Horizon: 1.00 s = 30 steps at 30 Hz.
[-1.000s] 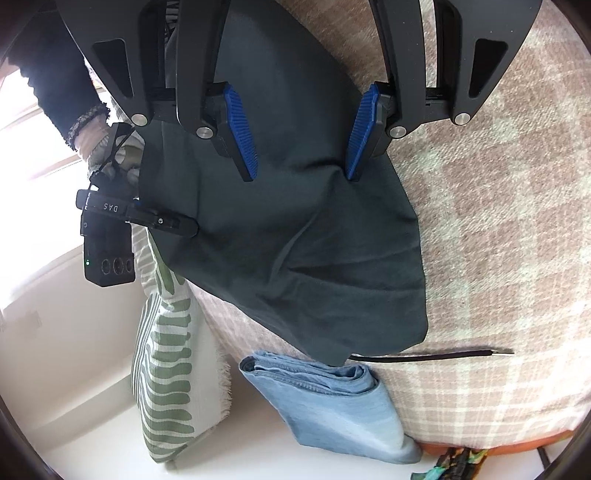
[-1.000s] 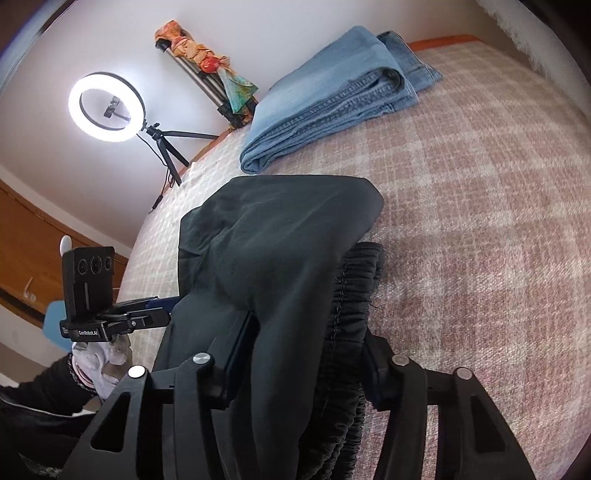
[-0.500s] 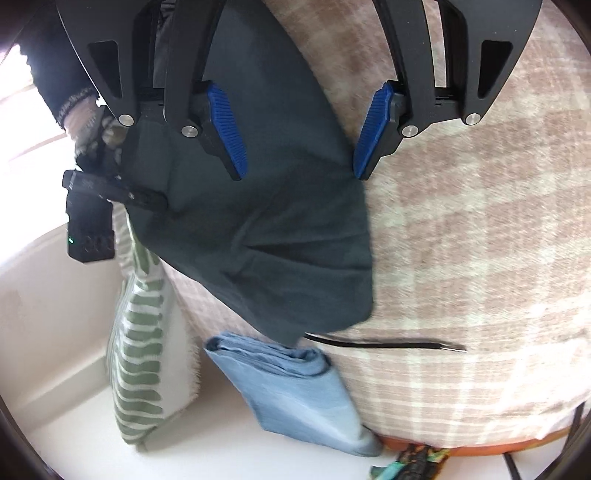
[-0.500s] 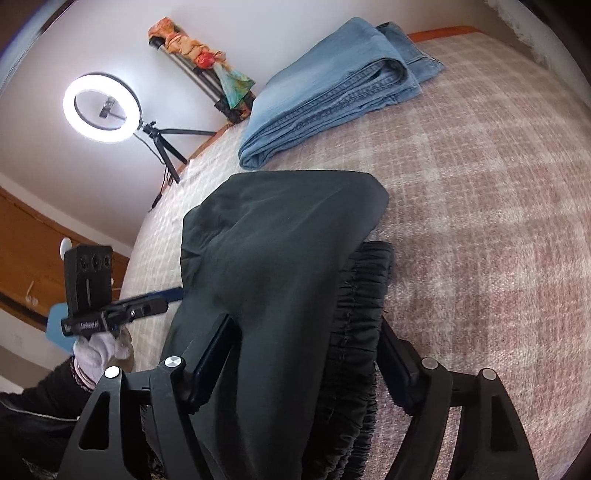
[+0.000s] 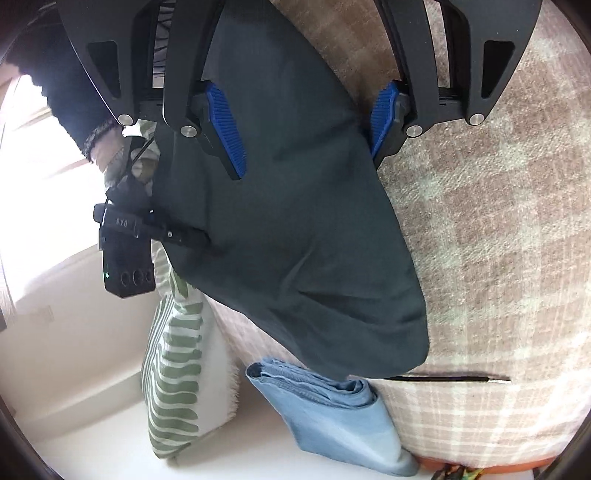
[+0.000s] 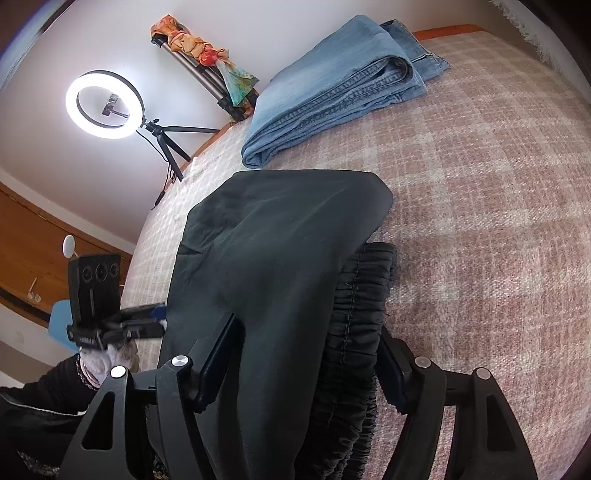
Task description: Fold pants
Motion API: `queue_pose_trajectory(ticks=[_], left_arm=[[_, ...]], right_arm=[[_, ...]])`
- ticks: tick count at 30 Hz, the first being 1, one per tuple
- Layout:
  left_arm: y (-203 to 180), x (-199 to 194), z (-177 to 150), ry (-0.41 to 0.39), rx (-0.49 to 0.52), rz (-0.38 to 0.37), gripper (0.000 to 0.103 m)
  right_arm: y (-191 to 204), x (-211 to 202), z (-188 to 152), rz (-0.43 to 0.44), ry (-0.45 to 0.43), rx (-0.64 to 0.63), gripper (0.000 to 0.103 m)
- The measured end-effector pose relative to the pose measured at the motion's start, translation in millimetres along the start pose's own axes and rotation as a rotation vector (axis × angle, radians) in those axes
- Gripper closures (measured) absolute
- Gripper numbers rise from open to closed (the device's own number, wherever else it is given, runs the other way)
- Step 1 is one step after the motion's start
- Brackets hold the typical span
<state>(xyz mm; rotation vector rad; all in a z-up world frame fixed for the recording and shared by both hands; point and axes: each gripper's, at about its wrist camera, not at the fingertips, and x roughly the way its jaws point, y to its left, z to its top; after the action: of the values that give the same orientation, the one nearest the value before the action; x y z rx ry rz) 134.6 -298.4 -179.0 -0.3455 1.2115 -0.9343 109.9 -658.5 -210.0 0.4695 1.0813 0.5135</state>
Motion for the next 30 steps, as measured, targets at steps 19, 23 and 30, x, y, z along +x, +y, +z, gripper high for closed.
queue_pose_trajectory(ticks=[19,23,30], left_arm=[[-13,0,20,-0.057,0.023,0.078,0.094],[-29,-7,22,-0.08,0.091,0.08,0.097],[-41,-22,26,-0.124,0.13,0.071,0.097]], right_arm=[[53,-6,-3,-0.195,-0.085,-0.09,0.067],[75,-14,-4,-0.247,-0.108,-0.128,0.068],[99,-31,-6,-0.301,-0.139,-0.184,0.068]])
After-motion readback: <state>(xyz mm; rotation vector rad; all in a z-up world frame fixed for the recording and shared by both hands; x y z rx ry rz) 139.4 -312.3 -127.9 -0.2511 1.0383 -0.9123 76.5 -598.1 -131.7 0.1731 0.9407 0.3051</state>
